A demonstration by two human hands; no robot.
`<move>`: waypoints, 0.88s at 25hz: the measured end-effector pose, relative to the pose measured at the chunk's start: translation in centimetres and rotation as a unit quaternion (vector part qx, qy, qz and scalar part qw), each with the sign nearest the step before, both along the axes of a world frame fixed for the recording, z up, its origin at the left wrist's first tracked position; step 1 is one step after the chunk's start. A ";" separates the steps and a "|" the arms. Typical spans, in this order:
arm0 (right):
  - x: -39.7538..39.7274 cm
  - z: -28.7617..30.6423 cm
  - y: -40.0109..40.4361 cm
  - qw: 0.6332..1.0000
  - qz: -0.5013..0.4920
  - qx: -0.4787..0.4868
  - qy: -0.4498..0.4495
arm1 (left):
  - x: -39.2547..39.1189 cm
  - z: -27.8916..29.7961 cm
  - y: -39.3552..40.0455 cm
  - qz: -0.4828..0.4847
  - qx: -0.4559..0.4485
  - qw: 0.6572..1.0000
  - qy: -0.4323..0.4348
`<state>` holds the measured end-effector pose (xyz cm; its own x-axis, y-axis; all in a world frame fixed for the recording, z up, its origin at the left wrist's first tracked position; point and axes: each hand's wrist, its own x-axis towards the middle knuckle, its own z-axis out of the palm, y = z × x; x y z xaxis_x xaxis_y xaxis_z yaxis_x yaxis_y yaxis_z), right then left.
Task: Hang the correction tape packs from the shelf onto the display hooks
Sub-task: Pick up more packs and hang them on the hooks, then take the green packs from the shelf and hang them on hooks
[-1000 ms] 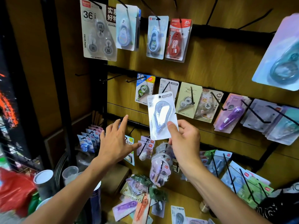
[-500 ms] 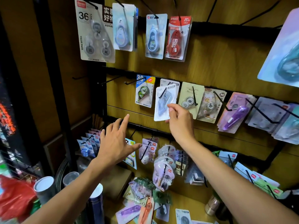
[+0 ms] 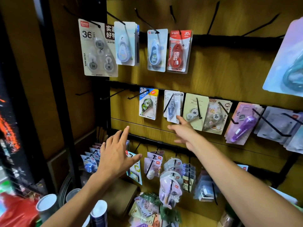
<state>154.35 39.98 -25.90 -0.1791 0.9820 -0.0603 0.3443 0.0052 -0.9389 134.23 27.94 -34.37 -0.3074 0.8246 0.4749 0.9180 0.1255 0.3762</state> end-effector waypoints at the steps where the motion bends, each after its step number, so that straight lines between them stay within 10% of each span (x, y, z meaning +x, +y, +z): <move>1: 0.7 -0.7 -1.0 1.000 0.004 0.007 -0.014 | 0.2 0.2 -0.4 0.003 0.000 1.000 -0.001; 10: 9.1 -10.0 -14.9 0.903 0.152 0.173 -0.364 | 4.8 -2.5 -5.4 0.001 -0.061 0.996 -0.069; 22: 17.6 -33.1 -18.7 0.874 0.156 -0.012 -0.460 | 14.6 -23.4 -8.0 -0.003 -0.335 0.930 -0.150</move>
<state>171.99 21.26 -59.01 -0.3024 0.8906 -0.3397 0.9390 0.2173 -0.2664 148.83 19.92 -57.80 -0.3370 0.9068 -0.2533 0.7855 0.4191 0.4554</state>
